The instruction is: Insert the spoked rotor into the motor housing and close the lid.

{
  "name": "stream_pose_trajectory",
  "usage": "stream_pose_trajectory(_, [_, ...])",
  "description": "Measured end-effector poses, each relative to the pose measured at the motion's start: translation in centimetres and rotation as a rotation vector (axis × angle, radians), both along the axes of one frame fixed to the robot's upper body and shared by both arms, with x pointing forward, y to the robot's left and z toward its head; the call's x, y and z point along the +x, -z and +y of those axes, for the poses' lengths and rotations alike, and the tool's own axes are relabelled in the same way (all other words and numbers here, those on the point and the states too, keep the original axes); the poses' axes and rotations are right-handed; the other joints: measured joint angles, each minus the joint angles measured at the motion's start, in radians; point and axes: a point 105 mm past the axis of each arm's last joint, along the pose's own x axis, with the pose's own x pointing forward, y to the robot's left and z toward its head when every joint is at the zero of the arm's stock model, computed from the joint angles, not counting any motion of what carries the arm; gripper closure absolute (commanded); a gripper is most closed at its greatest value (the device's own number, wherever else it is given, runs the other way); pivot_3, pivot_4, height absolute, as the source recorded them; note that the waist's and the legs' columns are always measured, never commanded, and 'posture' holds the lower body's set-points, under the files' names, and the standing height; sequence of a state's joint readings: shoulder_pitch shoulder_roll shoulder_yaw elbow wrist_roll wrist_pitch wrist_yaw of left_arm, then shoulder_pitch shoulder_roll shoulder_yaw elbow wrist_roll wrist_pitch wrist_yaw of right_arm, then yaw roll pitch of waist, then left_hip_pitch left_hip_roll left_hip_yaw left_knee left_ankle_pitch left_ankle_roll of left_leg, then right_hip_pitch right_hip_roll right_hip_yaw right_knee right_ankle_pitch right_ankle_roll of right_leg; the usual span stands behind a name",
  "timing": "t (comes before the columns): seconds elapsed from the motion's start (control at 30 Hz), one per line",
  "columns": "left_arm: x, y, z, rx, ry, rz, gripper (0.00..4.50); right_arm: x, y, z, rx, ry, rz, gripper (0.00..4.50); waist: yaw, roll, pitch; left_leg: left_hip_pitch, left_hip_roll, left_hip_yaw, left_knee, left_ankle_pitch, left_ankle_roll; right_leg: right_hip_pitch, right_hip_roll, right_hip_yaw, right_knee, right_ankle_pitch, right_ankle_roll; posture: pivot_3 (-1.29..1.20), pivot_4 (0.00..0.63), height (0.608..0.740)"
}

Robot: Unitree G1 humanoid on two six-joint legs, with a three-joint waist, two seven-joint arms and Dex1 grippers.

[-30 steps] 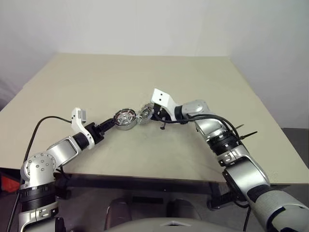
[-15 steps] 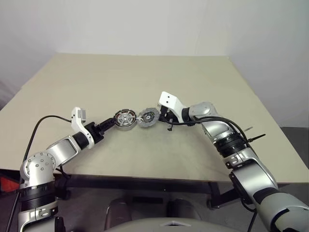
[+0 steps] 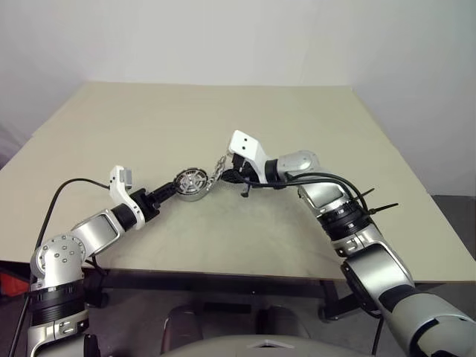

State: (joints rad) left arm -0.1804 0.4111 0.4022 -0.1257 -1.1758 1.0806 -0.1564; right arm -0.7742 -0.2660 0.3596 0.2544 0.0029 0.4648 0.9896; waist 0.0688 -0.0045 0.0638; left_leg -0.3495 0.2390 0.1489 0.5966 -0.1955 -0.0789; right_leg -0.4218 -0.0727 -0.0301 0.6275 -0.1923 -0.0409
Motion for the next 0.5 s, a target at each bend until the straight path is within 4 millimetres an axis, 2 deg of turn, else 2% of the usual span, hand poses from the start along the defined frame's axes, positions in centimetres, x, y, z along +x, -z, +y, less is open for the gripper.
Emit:
stream_pose_trajectory(0.2, [-0.2,0.3,0.1,0.006,-0.008,0.012,1.94,-0.4,0.4,1.8,0.025,-0.013,0.003,4.42,0.001,0.0,0.0,0.0,0.0,0.0,0.0,0.0,0.0,0.0,0.0,0.0,0.0,0.0,0.0,0.0,0.0,0.74])
stream_pose_trajectory(0.5, [-0.4,0.4,0.2,0.005,-0.016,0.022,1.94,0.0,1.0,1.5,0.0,-0.001,-0.004,4.42,0.001,0.0,0.0,0.0,0.0,0.0,0.0,0.0,0.0,0.0,0.0,0.0,0.0,0.0,0.0,0.0,0.0,0.74])
